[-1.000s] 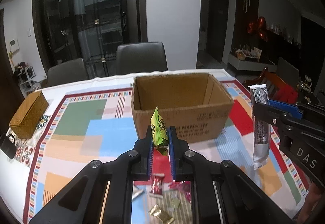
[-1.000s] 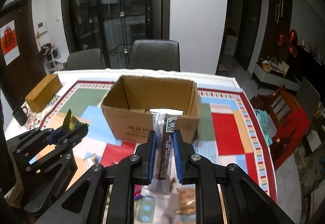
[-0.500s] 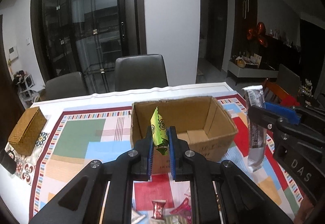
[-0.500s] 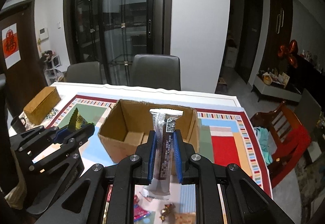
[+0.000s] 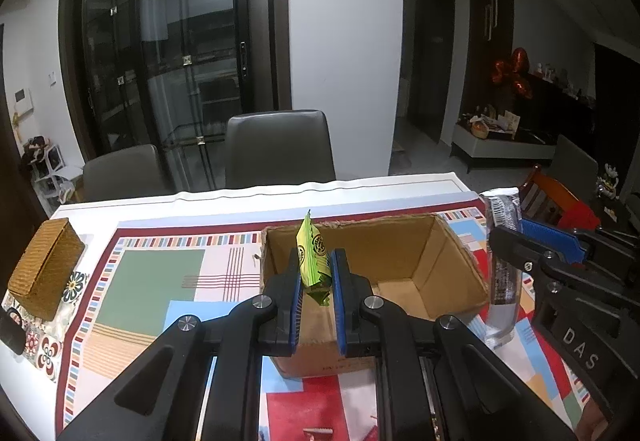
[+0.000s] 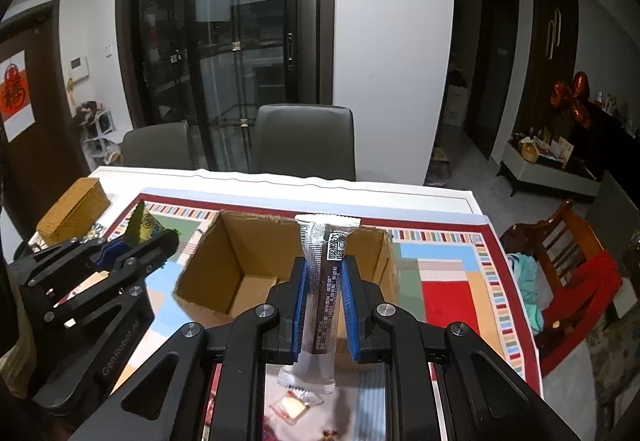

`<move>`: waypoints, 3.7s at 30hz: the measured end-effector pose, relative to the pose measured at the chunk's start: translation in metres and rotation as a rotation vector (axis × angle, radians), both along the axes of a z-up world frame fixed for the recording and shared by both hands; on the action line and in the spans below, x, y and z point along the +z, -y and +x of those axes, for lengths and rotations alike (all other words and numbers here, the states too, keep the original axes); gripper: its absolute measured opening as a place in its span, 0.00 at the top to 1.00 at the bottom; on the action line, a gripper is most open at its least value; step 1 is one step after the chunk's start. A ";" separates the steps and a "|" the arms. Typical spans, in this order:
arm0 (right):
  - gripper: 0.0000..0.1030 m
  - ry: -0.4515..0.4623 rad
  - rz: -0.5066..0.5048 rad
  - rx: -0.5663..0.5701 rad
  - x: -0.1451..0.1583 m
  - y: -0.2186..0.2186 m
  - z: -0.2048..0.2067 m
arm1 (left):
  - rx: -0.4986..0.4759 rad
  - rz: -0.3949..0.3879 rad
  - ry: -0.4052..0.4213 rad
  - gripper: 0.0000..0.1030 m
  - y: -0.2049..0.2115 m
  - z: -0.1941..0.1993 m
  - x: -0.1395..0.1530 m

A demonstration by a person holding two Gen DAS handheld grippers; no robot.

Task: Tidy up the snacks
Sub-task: 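Carry the silver bar and green candy over the cardboard box with both tools, then open both tools to drop the bar and candy into the box, then move both open tools back toward the remaining snacks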

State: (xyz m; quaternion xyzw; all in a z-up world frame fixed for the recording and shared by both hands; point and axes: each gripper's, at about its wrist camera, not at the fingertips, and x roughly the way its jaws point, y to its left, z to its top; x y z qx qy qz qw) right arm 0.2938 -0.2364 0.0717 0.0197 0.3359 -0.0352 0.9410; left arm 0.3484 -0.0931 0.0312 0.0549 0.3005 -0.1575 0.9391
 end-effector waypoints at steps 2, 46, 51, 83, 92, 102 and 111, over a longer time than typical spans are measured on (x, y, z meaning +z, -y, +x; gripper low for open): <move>0.82 -0.005 0.009 -0.003 -0.001 0.003 0.007 | 0.008 0.002 -0.005 0.86 0.000 0.006 -0.002; 0.37 -0.023 -0.007 -0.072 -0.009 0.023 0.045 | 0.081 0.000 0.004 0.31 -0.001 0.035 -0.003; 0.37 -0.002 -0.009 -0.072 0.001 0.022 0.030 | 0.083 -0.007 0.020 0.31 -0.007 0.020 0.006; 0.37 0.043 0.007 -0.119 0.006 0.022 -0.053 | 0.061 -0.012 0.090 0.31 -0.018 -0.071 0.020; 0.37 0.043 -0.007 -0.137 -0.005 0.020 -0.075 | 0.048 -0.006 0.088 0.31 -0.019 -0.091 0.009; 0.37 0.027 -0.012 -0.174 -0.022 0.024 -0.099 | 0.025 0.014 0.070 0.31 -0.015 -0.115 -0.012; 0.28 0.015 -0.021 -0.197 -0.037 0.027 -0.116 | 0.010 0.030 0.056 0.28 -0.011 -0.133 -0.030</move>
